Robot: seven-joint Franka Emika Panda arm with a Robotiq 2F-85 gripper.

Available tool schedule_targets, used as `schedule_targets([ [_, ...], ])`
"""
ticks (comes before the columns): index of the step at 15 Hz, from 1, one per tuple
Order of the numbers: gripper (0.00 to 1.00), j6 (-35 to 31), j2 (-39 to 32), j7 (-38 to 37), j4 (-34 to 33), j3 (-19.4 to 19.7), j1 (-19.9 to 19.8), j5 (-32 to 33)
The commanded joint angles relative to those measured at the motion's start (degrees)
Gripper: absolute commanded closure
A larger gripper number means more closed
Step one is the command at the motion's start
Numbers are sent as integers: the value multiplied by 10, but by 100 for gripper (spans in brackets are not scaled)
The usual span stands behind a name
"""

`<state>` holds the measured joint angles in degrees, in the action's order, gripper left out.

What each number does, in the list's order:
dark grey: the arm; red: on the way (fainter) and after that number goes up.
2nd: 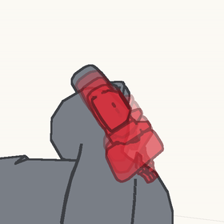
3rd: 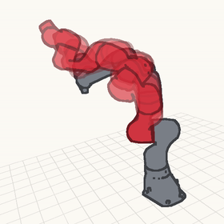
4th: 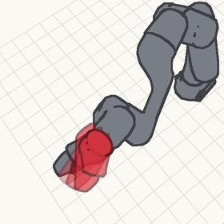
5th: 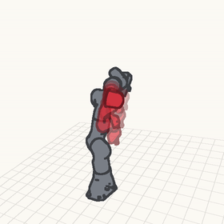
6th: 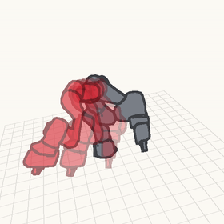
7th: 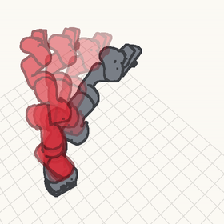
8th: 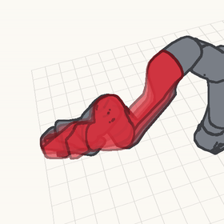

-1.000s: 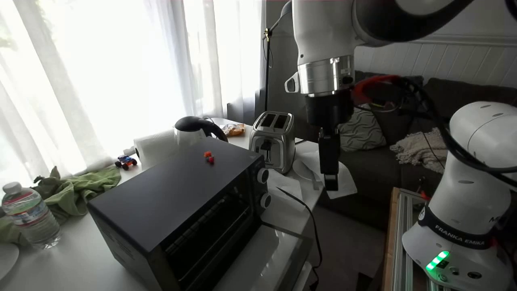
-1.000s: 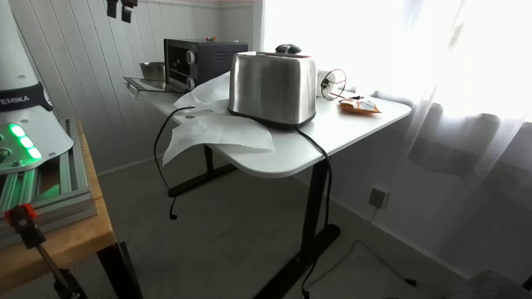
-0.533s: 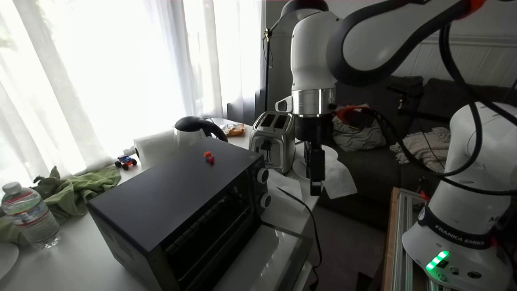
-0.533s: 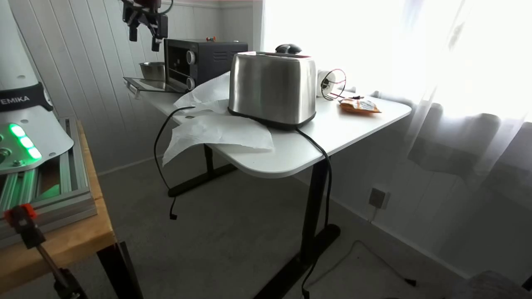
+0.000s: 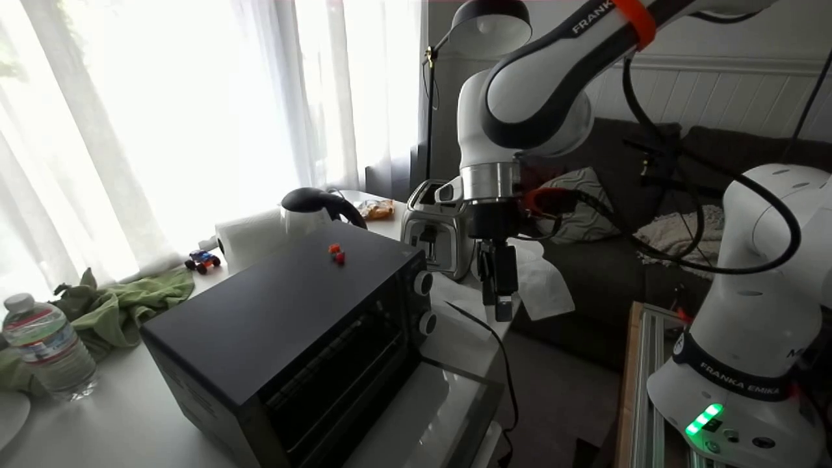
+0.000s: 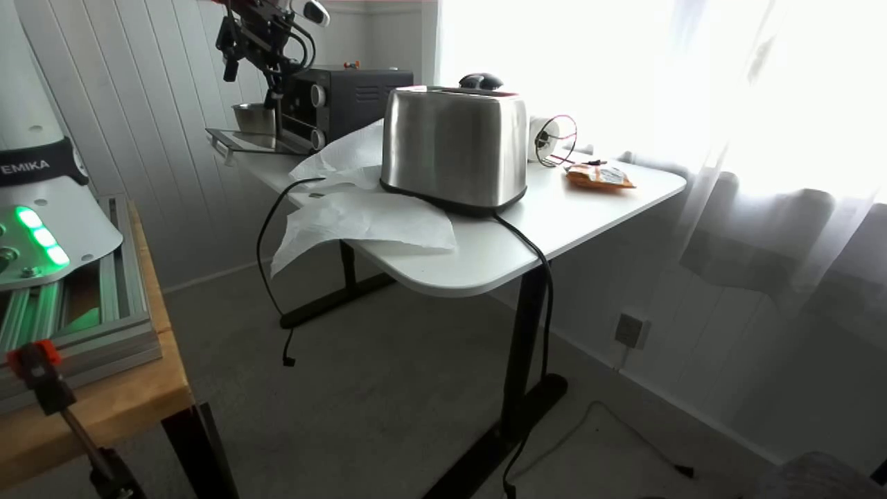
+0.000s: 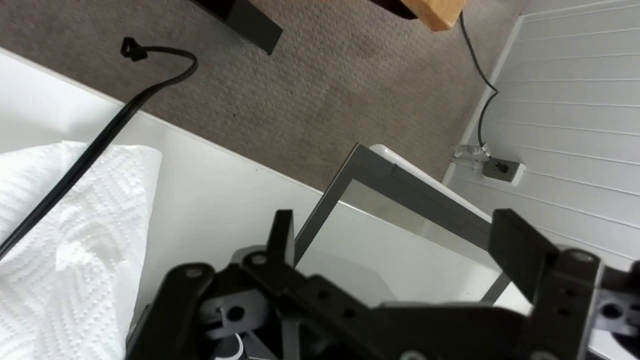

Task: Close the oven door fully

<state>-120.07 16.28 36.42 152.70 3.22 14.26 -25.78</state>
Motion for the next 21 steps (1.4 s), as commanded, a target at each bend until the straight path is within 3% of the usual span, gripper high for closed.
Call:
schedule_targets([
  [1, 0, 6, -13, 3, -6, -15, -16, -4],
  [10, 0, -2, -61, 6, -26, -13, -24, -16],
  [15, 0, -11, -139, 112, -30, -6, -43, -79],
  [21, 0, 9, -257, 263, -80, -38, -81, -175],
])
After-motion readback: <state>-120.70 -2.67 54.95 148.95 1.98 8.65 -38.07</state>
